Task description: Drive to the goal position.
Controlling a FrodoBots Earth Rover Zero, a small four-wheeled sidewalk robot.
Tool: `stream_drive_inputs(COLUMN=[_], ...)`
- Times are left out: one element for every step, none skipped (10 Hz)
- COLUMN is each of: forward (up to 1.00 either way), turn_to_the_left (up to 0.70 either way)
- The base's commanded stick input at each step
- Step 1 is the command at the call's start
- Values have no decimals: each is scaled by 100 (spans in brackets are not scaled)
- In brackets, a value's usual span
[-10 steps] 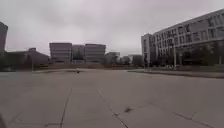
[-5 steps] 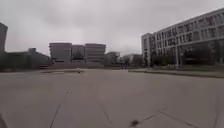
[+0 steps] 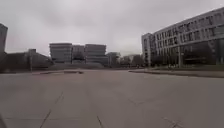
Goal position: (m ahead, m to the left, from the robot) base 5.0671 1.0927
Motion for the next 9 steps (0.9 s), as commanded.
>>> stream_drive_inputs(forward=[70, 70, 70, 70, 70, 70, 70, 70, 70], turn_to_the_left=[0, 0, 0, 0, 0, 0, 0, 0, 0])
